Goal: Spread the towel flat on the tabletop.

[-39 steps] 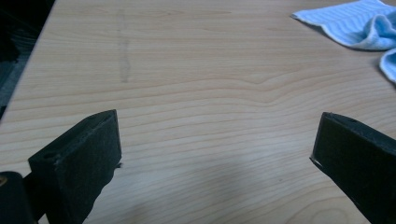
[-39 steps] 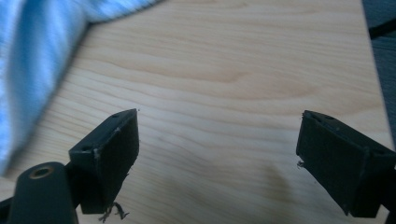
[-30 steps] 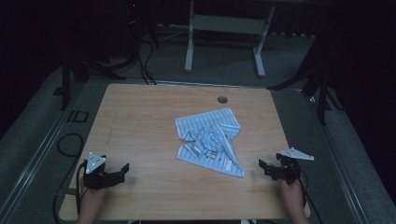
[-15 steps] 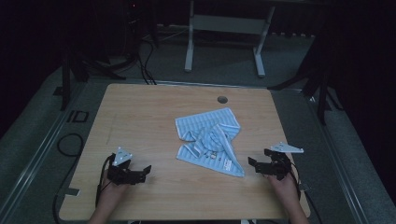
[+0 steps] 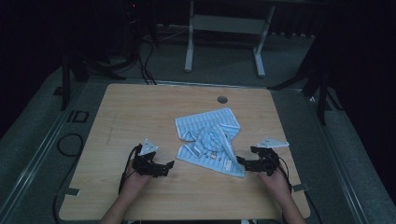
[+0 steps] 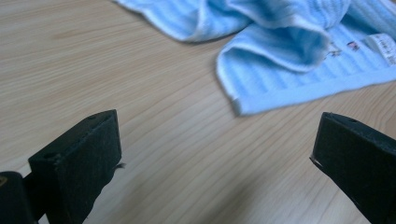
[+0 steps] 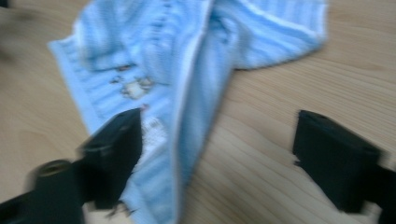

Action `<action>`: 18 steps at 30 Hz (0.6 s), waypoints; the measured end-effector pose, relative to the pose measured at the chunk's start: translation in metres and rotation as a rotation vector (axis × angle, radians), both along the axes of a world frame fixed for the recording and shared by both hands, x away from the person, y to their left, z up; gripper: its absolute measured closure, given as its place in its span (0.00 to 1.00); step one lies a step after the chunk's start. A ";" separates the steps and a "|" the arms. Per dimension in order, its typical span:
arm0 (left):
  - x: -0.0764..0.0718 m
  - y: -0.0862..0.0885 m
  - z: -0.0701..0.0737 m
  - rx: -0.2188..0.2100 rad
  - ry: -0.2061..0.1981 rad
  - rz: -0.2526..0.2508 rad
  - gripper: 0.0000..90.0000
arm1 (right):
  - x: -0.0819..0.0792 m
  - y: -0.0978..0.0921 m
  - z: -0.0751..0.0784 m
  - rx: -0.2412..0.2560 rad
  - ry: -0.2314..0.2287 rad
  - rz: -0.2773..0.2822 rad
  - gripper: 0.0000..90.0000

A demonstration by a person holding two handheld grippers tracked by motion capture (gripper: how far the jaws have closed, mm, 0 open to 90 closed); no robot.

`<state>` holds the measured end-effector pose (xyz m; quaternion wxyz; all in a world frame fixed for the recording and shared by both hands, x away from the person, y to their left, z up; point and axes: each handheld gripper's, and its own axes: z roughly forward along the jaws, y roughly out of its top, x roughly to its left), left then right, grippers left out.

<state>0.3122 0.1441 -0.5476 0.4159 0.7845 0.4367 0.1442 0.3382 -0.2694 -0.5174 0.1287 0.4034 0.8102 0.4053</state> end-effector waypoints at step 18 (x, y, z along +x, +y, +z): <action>0.029 -0.079 0.008 0.012 0.097 -0.171 0.11 | 0.036 0.043 0.009 -0.115 -0.043 0.081 0.63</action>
